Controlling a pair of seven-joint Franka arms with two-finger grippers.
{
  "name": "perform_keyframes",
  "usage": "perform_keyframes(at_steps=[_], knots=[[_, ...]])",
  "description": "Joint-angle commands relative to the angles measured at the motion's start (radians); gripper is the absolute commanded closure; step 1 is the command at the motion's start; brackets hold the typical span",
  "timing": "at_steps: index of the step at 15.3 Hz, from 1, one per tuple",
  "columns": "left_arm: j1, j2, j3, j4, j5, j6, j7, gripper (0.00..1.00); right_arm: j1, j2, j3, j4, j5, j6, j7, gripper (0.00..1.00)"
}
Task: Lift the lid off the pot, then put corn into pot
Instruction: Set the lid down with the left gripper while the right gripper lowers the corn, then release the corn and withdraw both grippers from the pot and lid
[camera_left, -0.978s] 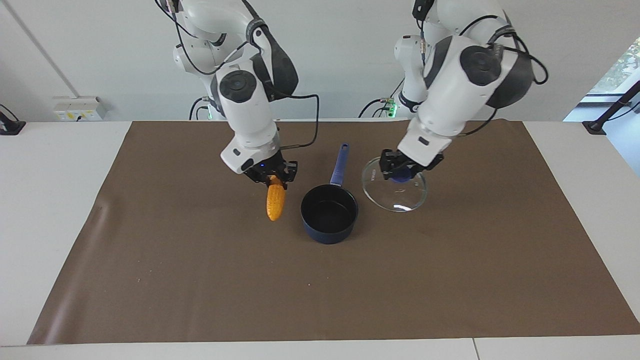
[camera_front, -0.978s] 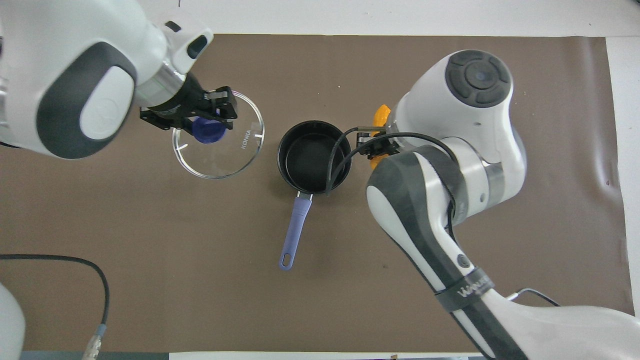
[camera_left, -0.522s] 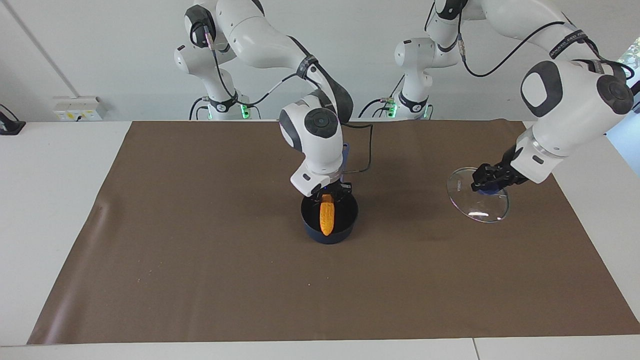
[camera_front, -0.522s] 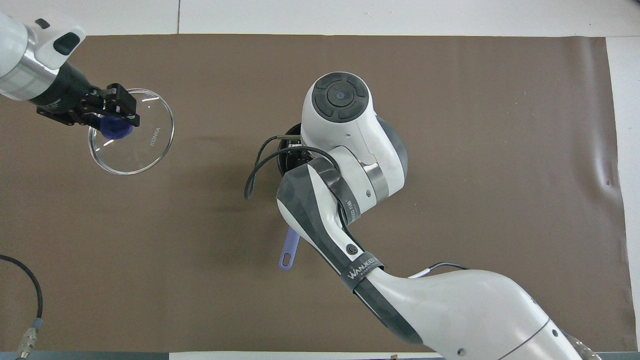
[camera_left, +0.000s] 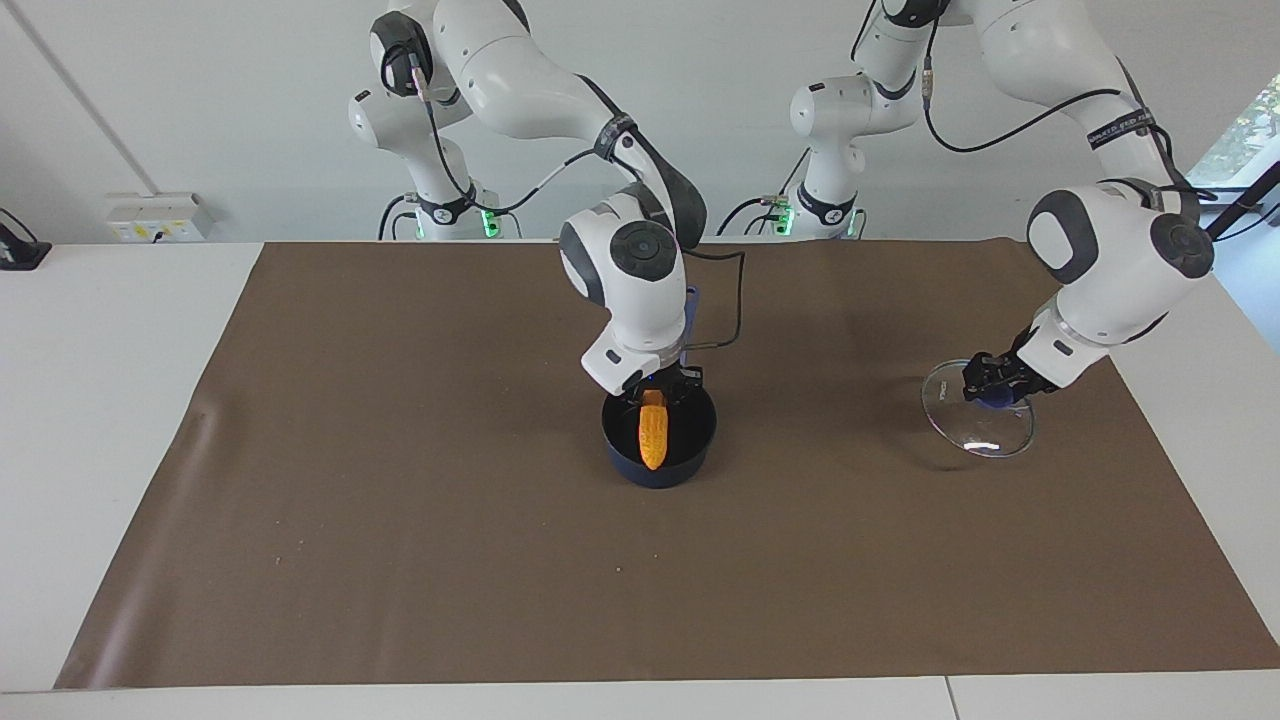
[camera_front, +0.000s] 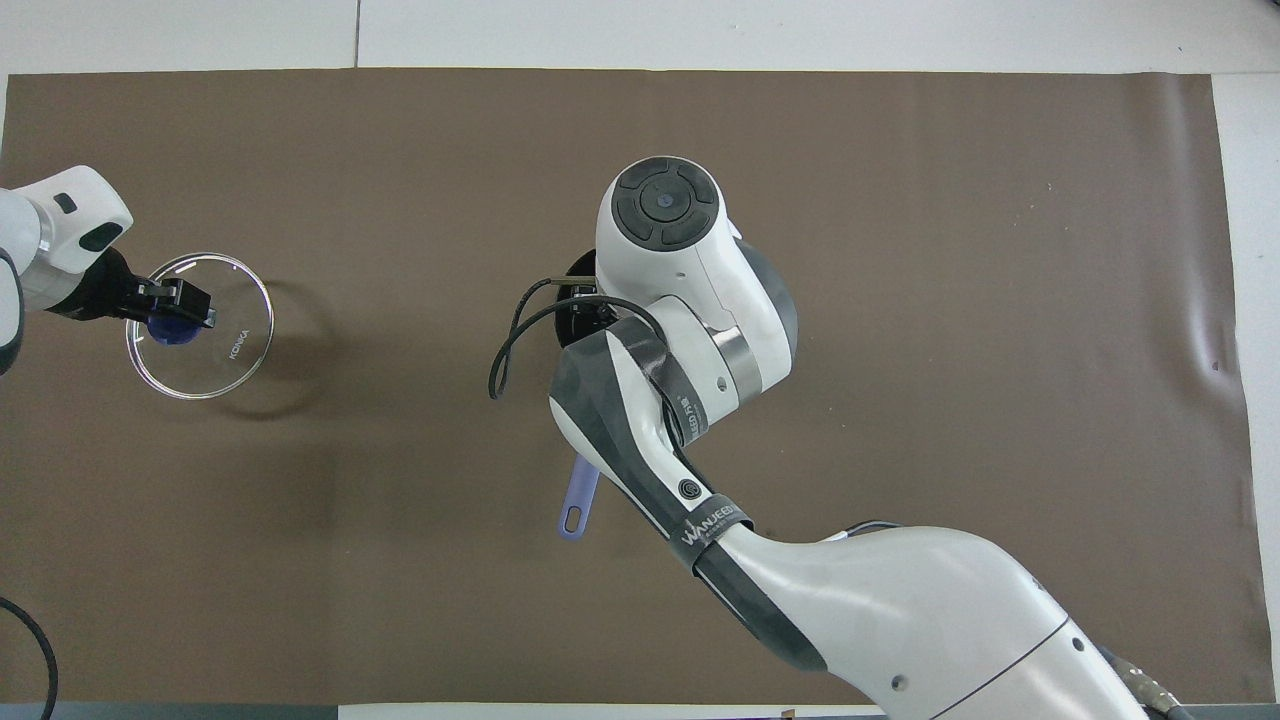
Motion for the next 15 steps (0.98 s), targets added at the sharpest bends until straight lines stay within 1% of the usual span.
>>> perform_keyframes(at_steps=[1, 2, 3, 4, 5, 6, 7, 9, 11, 13, 15], knots=[[0.011, -0.047, -0.01, -0.097, 0.019, 0.096, -0.019, 1.0, 0.007, -0.027, 0.002, -0.04, -0.004, 0.0, 0.04, 1.0], [0.011, -0.042, -0.01, -0.1, 0.019, 0.102, -0.024, 1.0, 0.005, -0.028, 0.004, -0.049, -0.004, 0.009, 0.04, 1.0], [0.013, -0.036, -0.011, -0.1, 0.019, 0.107, -0.022, 1.0, 0.004, -0.03, 0.004, -0.057, -0.004, 0.015, 0.037, 0.84], [0.013, -0.025, -0.011, -0.098, 0.019, 0.112, -0.022, 1.0, 0.001, -0.03, 0.004, -0.057, -0.004, 0.015, 0.033, 0.67], [0.013, -0.022, -0.011, -0.1, 0.019, 0.121, -0.022, 1.0, 0.0, -0.03, 0.004, -0.057, -0.004, 0.015, 0.033, 0.46], [0.013, -0.019, -0.011, -0.1, 0.019, 0.129, -0.021, 1.0, -0.001, -0.03, 0.004, -0.056, -0.008, 0.015, 0.031, 0.2], [0.013, -0.014, -0.011, -0.103, 0.019, 0.132, -0.018, 1.0, -0.001, -0.03, 0.002, -0.052, -0.011, 0.014, 0.031, 0.0], [0.013, -0.007, -0.011, -0.103, 0.019, 0.141, -0.01, 1.0, -0.012, -0.03, -0.002, -0.031, -0.028, -0.011, 0.03, 0.0], [0.013, -0.001, -0.011, -0.103, 0.019, 0.149, -0.001, 1.0, -0.039, -0.051, -0.01, 0.006, -0.095, -0.041, 0.025, 0.0], [0.013, -0.001, -0.011, -0.103, 0.021, 0.144, 0.007, 1.0, -0.12, -0.125, -0.008, 0.004, -0.107, -0.093, -0.03, 0.0], [0.014, -0.001, -0.011, -0.103, 0.019, 0.149, 0.059, 1.0, -0.232, -0.205, -0.005, 0.01, -0.108, -0.156, -0.169, 0.0]])
